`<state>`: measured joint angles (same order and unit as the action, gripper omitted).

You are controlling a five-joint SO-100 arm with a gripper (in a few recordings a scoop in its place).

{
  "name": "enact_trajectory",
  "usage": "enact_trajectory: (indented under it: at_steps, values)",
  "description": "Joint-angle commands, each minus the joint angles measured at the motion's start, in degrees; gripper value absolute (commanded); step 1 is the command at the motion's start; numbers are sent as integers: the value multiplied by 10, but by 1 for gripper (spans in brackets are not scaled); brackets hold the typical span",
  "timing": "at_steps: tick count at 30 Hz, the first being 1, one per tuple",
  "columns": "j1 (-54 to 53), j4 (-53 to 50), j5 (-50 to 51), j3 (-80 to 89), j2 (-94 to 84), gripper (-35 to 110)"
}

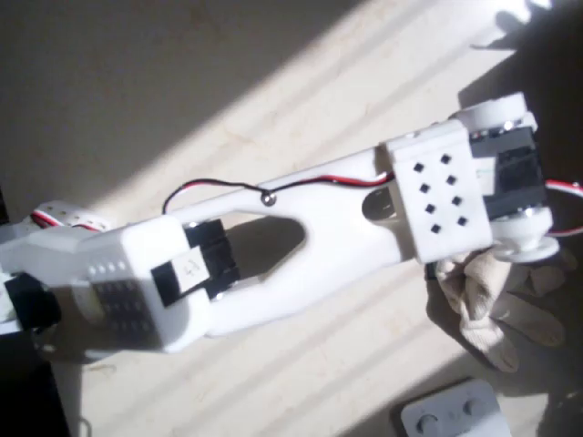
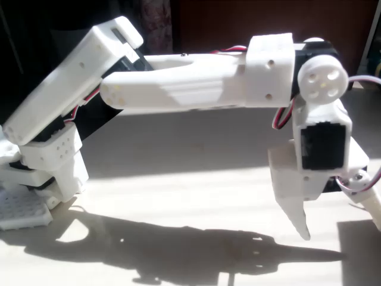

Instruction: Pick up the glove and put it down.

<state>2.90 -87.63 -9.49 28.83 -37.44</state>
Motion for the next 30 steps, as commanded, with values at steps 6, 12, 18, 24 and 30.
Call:
enact_trajectory:
  at_steps: [6,12,18,24,30]
  values:
    - [2,5,1,-13,-1,34]
    - [2,5,1,-13,0,32]
    - [1,22,1,-13,-1,7]
    - [3,44,1,-13,-1,0]
    - [0,38,8,-13,-7,0]
